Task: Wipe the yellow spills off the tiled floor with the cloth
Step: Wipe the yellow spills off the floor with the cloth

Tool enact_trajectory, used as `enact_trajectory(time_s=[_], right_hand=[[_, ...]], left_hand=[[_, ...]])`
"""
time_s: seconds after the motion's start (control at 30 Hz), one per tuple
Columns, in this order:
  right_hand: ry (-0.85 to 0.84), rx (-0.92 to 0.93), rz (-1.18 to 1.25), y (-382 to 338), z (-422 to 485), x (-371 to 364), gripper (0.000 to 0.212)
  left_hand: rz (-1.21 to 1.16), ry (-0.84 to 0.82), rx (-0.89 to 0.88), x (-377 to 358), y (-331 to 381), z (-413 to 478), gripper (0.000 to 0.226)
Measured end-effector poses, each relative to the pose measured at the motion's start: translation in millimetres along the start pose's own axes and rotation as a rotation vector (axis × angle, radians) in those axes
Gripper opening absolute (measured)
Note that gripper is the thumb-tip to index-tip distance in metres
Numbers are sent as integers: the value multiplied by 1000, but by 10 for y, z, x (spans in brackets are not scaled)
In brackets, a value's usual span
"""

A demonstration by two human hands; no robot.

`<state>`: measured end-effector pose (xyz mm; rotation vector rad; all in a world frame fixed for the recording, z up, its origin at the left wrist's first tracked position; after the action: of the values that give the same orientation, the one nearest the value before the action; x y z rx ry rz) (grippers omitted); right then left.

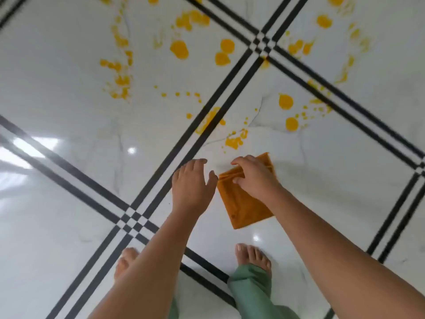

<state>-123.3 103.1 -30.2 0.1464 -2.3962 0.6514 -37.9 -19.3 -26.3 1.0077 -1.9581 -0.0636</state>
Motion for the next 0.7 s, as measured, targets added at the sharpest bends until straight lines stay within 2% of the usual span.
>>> enact_trajectory(time_s=[0.1, 0.2, 0.27, 0.37, 0.47, 0.57, 0.63, 0.7], right_hand=[[-46, 56, -214, 154, 305, -272, 35], [-83, 109, -256, 199, 470, -338, 14], [-81, 152, -244, 192, 576, -311, 11], [82, 135, -88, 140, 799, -59, 13], [411, 144, 27, -47, 1037, 413, 14], [673, 187, 142, -277, 1193, 702, 27], [620, 185, 49, -384, 1315, 538, 51], [432, 79, -163, -361, 1461, 197, 67]], left_hand=[[33, 87, -10, -362, -242, 295, 40], [34, 188, -71, -496, -404, 417, 43], [66, 264, -132, -446, -466, 494, 41], [60, 346, -185, -245, -521, 739, 39], [79, 427, -171, 43, -577, 1036, 42], [127, 438, -136, 242, -615, 1279, 52], [145, 437, -109, 311, -640, 1381, 60], [144, 435, -71, 336, -675, 1449, 66]])
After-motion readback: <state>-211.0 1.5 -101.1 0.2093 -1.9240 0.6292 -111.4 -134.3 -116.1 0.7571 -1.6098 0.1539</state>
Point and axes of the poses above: each hand's wrist, its own z-axis towards the middle knuckle, its own x-axis out of the back of the hand, y = z × x, the point moved 5 cm from there along z, towards the middle knuckle, and after that the axes turned 5 degrees about -y, right-handed, at the moved point
